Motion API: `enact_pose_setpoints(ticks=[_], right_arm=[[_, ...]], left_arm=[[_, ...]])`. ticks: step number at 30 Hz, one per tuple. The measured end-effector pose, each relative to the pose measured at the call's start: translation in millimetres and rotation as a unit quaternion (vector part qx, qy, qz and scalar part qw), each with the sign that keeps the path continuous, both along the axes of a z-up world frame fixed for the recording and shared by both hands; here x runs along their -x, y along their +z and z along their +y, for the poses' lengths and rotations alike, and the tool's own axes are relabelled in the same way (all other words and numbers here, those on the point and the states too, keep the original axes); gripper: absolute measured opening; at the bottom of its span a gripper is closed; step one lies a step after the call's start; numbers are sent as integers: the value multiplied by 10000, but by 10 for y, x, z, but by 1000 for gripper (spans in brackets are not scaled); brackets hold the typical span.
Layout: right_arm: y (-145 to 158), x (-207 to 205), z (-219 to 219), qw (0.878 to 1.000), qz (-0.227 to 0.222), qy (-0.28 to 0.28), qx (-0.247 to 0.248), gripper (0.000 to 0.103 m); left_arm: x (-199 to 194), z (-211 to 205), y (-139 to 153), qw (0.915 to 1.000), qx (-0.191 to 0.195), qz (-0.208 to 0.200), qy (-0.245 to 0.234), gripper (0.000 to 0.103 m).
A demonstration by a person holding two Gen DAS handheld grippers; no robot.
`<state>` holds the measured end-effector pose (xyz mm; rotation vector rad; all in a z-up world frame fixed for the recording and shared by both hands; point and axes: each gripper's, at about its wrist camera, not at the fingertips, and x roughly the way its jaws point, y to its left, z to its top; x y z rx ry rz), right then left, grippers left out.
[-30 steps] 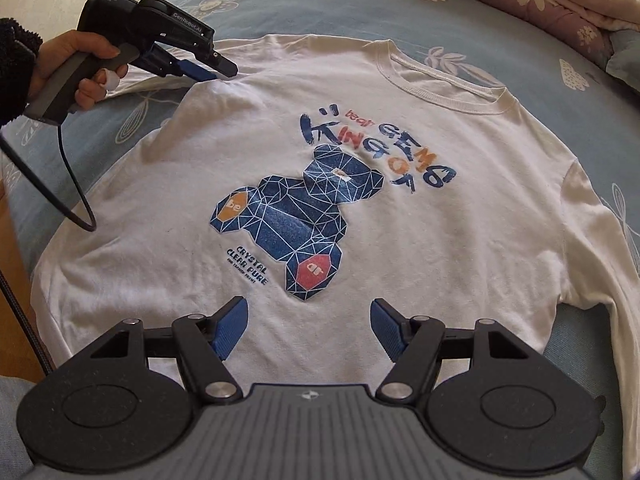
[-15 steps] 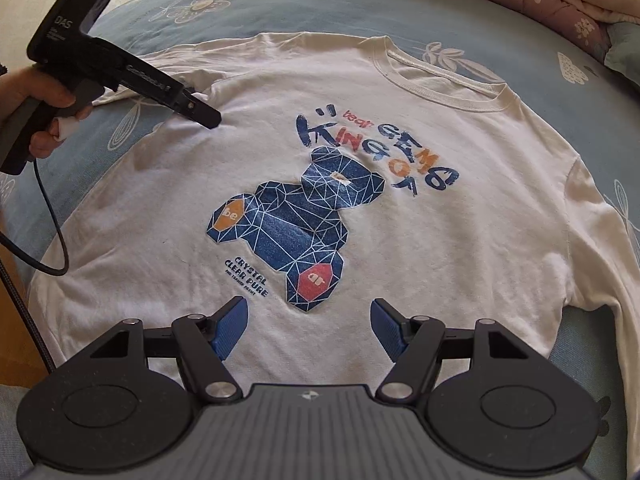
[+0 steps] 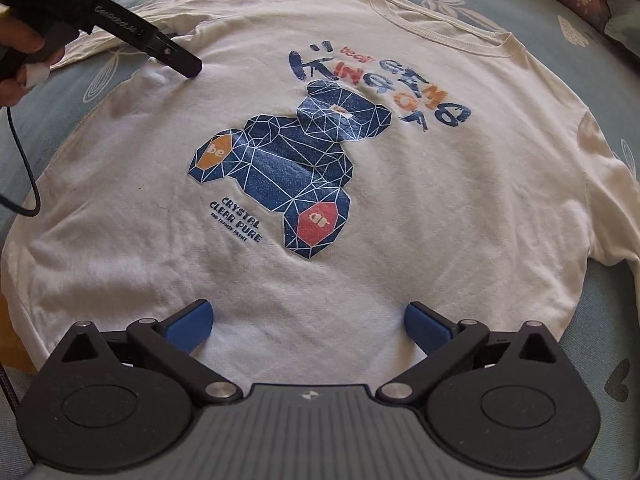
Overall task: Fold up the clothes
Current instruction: 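Move both open grippers across the shirt front toward the sleeve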
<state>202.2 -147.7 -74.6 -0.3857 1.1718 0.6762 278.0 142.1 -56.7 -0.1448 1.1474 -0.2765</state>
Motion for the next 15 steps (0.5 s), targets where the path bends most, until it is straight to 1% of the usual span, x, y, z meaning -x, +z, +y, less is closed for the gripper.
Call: enact_pose_setpoints(ticks=[1,3,5,6,8,10,12,15], right_arm=[[-5,3,-10,10000,-28,-20,-27,103],[-17,26,-26,9999,-129,-73,-81,103],[-25,66,-33,9995,-243,-163,-130,103],[-28,81,-35,9993,-286,-204,-148,103],[-26,92,-40,9989,-341,-264,-172,103],[-17,78,-54,9988,-357,-280,-187,103],[-24,79,-58,9987,-367,-277,-201,103],[-27,92,-63,9983,-419,-325,-230,103]], left_arm=[[32,5,41,10000,-5,34,22,47],[71,-59,124,9998,-115,7,-161,47],[64,-194,185,9980,-158,-164,-593,49],[30,-275,184,9965,-168,-241,-777,52],[-46,-431,168,9932,-179,-364,-1087,53],[-144,-538,89,9929,-146,-353,-1125,53],[-160,-556,26,9933,-123,-315,-1104,54],[-150,-562,-44,9934,-119,-260,-1107,62]])
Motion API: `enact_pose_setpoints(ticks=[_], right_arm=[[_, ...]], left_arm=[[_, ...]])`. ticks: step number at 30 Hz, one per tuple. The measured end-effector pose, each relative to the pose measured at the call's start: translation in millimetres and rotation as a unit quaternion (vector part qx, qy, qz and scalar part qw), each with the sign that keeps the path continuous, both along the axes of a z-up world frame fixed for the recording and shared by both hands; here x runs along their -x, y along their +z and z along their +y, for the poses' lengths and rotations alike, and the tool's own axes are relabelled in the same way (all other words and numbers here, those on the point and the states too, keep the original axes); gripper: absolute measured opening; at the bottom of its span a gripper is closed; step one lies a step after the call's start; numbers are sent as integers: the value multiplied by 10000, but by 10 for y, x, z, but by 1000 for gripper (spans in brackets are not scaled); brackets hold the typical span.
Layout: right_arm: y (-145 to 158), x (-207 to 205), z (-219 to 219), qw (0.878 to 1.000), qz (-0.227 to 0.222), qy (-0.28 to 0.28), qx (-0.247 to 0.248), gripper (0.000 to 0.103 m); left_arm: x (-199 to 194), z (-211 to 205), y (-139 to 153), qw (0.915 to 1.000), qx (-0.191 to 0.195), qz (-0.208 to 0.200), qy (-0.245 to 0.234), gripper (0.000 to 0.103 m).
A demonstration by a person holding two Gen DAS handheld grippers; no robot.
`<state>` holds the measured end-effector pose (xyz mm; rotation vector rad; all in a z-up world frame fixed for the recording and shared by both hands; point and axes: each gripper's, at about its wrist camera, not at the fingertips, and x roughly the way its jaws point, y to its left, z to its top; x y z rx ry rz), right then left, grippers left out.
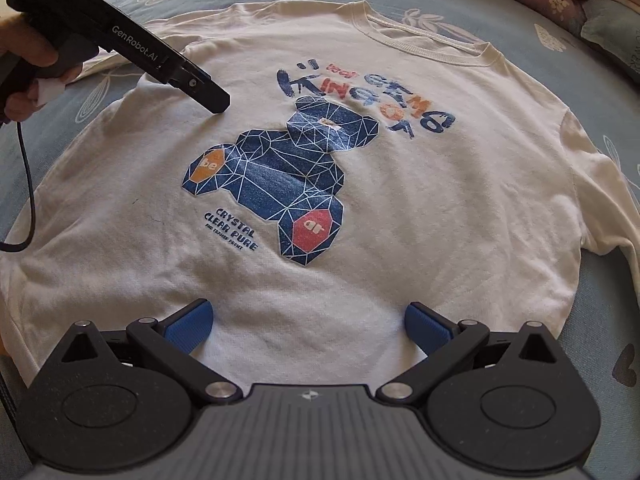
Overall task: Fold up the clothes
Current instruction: 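Move both open grippers across the shirt front toward the sleeve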
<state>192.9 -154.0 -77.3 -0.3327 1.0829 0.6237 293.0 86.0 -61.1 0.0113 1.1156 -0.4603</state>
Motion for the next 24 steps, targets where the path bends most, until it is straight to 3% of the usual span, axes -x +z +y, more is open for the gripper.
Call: enact_pose_setpoints(ticks=[6,14,20,24], right_arm=[[-1,57,-30,9997,-177,-145,-97,103],[114,40,-184,9990,-358,-173,-193,103],[328,-106,-977,9962,-621,-566,-209,103],[480,-157,-1685,9935,-773,-841,1,103]], left_arm=[[-99,-113,43,9998,-157,115,-89,62],[-192,-553,173,9994,-328,-114,13,62],[-175,-1000,234,9992,-252,-8,313,62],[-185,-1495,248,9997,-147,70,167,62]])
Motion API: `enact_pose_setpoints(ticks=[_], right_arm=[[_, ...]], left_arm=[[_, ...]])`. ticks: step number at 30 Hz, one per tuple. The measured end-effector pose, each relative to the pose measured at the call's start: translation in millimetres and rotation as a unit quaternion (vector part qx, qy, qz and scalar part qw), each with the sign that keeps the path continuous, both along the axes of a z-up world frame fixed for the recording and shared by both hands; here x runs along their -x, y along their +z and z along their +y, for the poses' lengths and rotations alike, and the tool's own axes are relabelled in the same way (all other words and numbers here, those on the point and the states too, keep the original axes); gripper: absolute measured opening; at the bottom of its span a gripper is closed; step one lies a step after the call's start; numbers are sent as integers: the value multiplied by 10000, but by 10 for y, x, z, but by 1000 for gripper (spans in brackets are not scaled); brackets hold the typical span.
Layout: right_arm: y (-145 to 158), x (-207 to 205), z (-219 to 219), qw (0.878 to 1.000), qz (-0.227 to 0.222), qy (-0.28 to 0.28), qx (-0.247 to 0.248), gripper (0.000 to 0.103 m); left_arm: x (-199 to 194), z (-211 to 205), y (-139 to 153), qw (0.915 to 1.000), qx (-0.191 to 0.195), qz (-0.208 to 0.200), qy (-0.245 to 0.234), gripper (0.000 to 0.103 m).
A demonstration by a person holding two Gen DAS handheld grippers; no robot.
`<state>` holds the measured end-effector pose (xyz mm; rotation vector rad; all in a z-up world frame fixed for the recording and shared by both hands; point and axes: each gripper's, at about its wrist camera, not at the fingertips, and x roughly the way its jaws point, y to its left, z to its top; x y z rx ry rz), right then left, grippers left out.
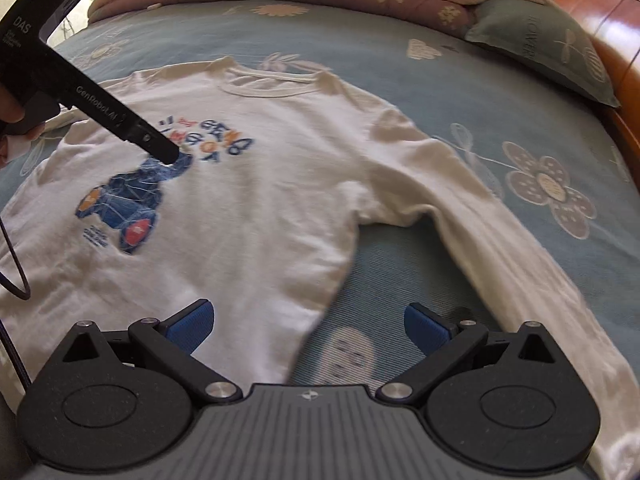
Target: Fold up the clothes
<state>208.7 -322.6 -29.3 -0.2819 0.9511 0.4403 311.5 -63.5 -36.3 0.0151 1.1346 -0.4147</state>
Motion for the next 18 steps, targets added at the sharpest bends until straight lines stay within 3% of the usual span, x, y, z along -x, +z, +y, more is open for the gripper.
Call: enact_pose_setpoints(ticks=[7,10,13,16,18], right_arm=[[216,-61,-1316,9954,-49,-938,193,103],[254,-189,-1821,9899,-73,-1417,25,102],[209,-424,-2213,9879,25,-1538,-216,98],[58,-707,-2393,9926,357,-1147,-167,73],[-19,-850,-2475,9943,488,-942,-99,63]], left_arm=[[-55,-829,-5,9986,115,87,-504,62],[-38,-1031,-35,9975,89,181,-671,62],[-17,-1189,-73,9965,49,294,-779,62],[2,-1248,-101,9961,-7,378,-799,62],[7,-1264,-103,9960,-42,389,-801,62]])
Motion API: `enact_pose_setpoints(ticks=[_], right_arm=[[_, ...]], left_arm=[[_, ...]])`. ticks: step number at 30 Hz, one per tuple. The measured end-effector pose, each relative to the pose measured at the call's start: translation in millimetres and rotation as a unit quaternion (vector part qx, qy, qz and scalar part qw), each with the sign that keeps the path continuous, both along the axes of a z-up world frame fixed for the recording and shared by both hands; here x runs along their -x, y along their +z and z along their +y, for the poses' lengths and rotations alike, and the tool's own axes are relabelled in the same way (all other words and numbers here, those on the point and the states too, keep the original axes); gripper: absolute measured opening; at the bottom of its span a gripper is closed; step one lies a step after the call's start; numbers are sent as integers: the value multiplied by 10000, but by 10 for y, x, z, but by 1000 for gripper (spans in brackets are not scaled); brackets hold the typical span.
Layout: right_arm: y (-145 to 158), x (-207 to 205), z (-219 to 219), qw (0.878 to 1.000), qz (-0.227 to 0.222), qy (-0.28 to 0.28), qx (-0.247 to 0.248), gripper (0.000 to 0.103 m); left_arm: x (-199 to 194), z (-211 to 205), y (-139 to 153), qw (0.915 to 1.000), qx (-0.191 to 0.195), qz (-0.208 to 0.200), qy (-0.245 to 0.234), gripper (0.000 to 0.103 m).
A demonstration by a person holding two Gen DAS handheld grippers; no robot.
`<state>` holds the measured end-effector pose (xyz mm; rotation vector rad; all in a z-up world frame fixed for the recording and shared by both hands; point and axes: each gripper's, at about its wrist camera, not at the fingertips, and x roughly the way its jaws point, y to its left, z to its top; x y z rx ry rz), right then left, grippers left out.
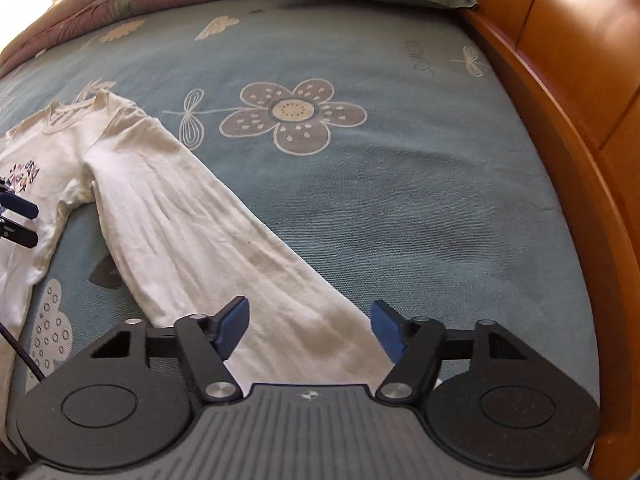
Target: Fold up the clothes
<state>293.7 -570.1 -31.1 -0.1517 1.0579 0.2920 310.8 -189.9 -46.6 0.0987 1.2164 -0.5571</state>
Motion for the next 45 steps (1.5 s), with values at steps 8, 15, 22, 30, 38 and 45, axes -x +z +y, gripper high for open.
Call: enact_pose_setpoints(ticks=[8,15,22,30,38,45], right_arm=[[-182,-211,-170,9972,535,515,-50,26],[-149,-215,-62,9949,435,830,362,4],[-116,-401,-160,9962,341,553,580,4],[121,-525,-73,9992,6,337,216,26],[5,-1159,998,9868,-91,1449,-721,27],[-346,-1616,1852,9728,204,2210,-660,43]], left_arm=[[0,47,-41,9998,-27,61,195,62],[7,71,-15,9996,-1,39,279,62],[0,141,40,9994,52,11,356,62],[15,279,60,9987,120,-37,501,62],[52,495,57,9967,106,-90,799,62],[86,727,37,9928,198,-101,1180,62]])
